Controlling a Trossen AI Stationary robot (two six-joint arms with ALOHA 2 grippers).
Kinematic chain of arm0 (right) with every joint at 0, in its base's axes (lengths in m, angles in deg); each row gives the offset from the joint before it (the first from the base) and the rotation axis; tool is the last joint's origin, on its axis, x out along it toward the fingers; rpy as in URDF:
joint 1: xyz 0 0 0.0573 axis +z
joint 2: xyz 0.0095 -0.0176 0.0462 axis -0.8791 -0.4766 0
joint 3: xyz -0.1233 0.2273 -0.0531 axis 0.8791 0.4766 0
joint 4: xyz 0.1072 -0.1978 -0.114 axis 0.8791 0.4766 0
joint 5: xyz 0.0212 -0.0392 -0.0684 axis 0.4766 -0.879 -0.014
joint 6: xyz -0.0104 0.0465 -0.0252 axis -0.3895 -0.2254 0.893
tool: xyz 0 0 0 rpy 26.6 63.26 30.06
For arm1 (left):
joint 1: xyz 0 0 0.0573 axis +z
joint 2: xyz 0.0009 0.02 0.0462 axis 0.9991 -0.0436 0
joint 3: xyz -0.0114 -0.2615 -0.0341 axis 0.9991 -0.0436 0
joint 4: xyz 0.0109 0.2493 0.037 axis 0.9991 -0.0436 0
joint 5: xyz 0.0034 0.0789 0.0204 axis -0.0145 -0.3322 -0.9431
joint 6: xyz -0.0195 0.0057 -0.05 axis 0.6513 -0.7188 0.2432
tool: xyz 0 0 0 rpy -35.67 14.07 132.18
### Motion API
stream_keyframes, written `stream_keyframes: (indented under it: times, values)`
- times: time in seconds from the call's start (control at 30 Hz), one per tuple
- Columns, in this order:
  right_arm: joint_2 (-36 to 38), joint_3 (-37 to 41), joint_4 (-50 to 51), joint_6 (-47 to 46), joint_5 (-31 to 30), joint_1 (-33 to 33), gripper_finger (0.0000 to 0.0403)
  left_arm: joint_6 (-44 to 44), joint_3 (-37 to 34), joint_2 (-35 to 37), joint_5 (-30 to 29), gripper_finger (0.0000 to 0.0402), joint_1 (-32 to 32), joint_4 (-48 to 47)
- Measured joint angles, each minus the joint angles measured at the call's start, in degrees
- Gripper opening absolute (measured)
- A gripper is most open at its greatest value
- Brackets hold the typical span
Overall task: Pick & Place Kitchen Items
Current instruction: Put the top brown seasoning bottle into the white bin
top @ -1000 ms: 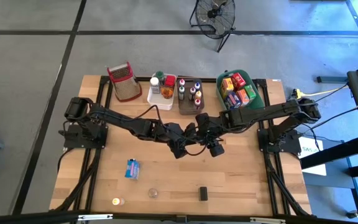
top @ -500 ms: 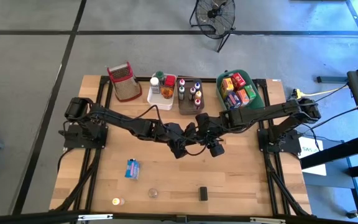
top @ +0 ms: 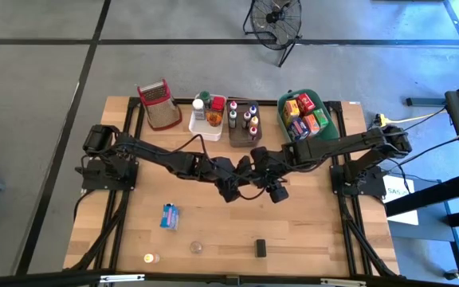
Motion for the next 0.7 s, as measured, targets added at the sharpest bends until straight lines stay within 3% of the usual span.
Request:
stream_keyframes:
  times: [0.37,0.7]
  values:
    - [-0.7,-4.0,4.2,0.1,-0.3,0.5,0.0197,-0.5,0.0,0.0,4.2,0.0226,0.0,2.7]
    - [-1.0,-4.2,4.6,-0.7,-0.5,0.7,0.0197,-0.7,0.0,0.0,4.6,0.0228,-0.1,2.6]
